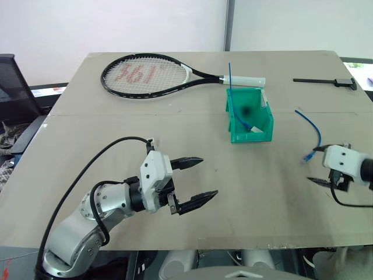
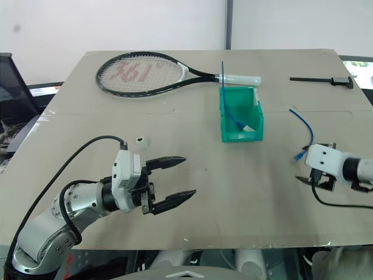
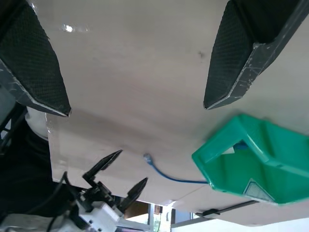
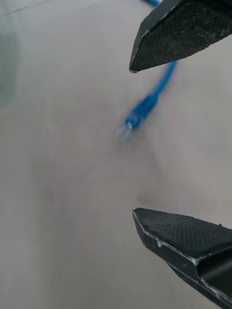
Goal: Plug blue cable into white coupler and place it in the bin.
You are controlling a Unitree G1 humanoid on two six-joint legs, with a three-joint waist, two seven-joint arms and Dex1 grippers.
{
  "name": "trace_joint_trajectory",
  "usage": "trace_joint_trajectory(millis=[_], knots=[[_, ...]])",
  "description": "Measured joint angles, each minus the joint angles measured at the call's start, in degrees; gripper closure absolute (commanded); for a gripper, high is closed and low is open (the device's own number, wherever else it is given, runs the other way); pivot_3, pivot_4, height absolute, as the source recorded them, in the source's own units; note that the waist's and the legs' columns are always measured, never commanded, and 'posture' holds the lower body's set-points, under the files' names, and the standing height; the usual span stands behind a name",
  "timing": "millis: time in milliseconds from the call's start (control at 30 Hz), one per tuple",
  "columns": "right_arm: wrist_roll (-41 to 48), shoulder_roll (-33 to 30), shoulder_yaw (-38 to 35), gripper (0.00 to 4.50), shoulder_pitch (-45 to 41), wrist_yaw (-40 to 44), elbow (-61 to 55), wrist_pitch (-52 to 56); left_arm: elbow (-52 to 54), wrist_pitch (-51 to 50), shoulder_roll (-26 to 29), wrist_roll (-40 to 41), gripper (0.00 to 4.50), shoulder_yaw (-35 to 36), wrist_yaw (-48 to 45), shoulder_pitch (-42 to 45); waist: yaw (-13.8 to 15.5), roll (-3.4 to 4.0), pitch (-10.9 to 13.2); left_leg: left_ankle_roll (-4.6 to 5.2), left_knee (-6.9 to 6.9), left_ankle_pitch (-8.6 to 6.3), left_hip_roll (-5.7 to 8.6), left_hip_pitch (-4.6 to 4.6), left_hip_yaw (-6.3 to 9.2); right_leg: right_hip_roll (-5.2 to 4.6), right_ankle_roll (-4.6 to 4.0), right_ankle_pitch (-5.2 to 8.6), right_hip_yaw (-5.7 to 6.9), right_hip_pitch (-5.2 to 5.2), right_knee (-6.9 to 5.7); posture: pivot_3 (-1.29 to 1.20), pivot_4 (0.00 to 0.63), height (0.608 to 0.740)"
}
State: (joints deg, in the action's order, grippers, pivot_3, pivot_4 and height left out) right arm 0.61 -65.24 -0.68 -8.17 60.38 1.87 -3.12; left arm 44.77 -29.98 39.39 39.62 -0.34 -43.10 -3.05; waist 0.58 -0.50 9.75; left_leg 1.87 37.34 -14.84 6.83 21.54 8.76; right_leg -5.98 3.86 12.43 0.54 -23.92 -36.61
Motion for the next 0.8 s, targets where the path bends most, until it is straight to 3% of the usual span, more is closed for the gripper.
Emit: trace_joint_trajectory(millis=[167,333,467,600,633,667,733,800], knots=[[-9.52,1.75,11.6,0.07,-18.4,5.77,16.77,-14.65,1.88,-0.62,0.11,0.15,0.01,-0.13,1.08,-2.36,-0.06,-0.09,0.06,0.0,-0.01,0.0,-0.06,0.0,-0.31,0.04,-0.02,-0.01,-0.26,-0.09,0.1,0.0,0.15,0.74],[-14.17,3.78,17.09,0.07,-28.28,10.28,27.46,-23.18,2.4,1.01,0.63,-0.16,0.01,0.48,0.14,-5.64,0.22,-0.23,0.08,0.04,0.0,-0.03,-0.07,0.02,-0.34,0.04,0.02,-0.06,-0.42,-0.06,0.24,0.0,0.15,0.74],[-16.5,5.79,20.32,1.27,-33.85,12.74,34.85,-27.2,3.81,1.72,1.03,-0.16,0.0,0.55,-0.33,-6.26,0.19,-0.31,0.09,0.07,0.02,-0.05,-0.07,-0.02,-0.41,0.08,-0.07,-0.25,-0.41,0.02,0.39,0.0,0.15,0.74],[-18.58,7.55,22.73,3.17,-37.37,14.18,41.06,-30.63,4.45,1.73,1.04,-0.2,0.0,0.4,-0.03,-6.01,0.11,-0.36,0.07,0.09,0.06,-0.04,-0.07,-0.18,-0.52,0.17,-0.07,-0.46,-0.54,0.16,0.42,0.0,0.15,0.74],[-18.65,7.61,22.76,3.17,-37.43,14.22,41.3,-30.78,4.44,1.73,1.04,-0.21,0.0,0.34,-0.04,-5.95,0.11,-0.36,0.08,0.11,0.06,-0.06,-0.07,-0.27,-0.53,0.17,-0.07,-0.46,-0.55,0.23,0.42,0.0,0.15,0.74],[-18.88,8.29,22.95,3.86,-37.93,14.86,43.16,-31.21,2.02,3.17,0.68,-1.31,0.0,-0.42,-1.48,-4.34,0.12,-0.36,0.08,0.34,0.04,-0.21,-0.08,-0.7,-0.57,0.22,-0.06,-0.46,-0.59,0.58,0.4,0.0,0.15,0.74],[-18.67,8.93,23.1,4.47,-38.02,16.11,43.45,-30.78,-2.83,5.35,0.05,-2.99,0.0,-0.58,-3.15,-2.65,0.13,-0.4,0.06,0.35,0.04,-0.22,-0.19,-0.81,-0.56,0.35,0.03,-0.4,-0.58,0.67,0.4,0.0,0.15,0.74],[-17.97,9.49,22.67,4.47,-37.97,16.84,43.37,-29.77,-6.82,6.84,-0.53,-4.7,0.0,-0.91,-4.23,-2.25,-0.08,-0.44,0.04,0.35,0.04,-0.22,-0.4,-0.83,-0.59,0.62,-0.06,-0.45,-0.62,0.66,0.4,0.0,0.15,0.74]])
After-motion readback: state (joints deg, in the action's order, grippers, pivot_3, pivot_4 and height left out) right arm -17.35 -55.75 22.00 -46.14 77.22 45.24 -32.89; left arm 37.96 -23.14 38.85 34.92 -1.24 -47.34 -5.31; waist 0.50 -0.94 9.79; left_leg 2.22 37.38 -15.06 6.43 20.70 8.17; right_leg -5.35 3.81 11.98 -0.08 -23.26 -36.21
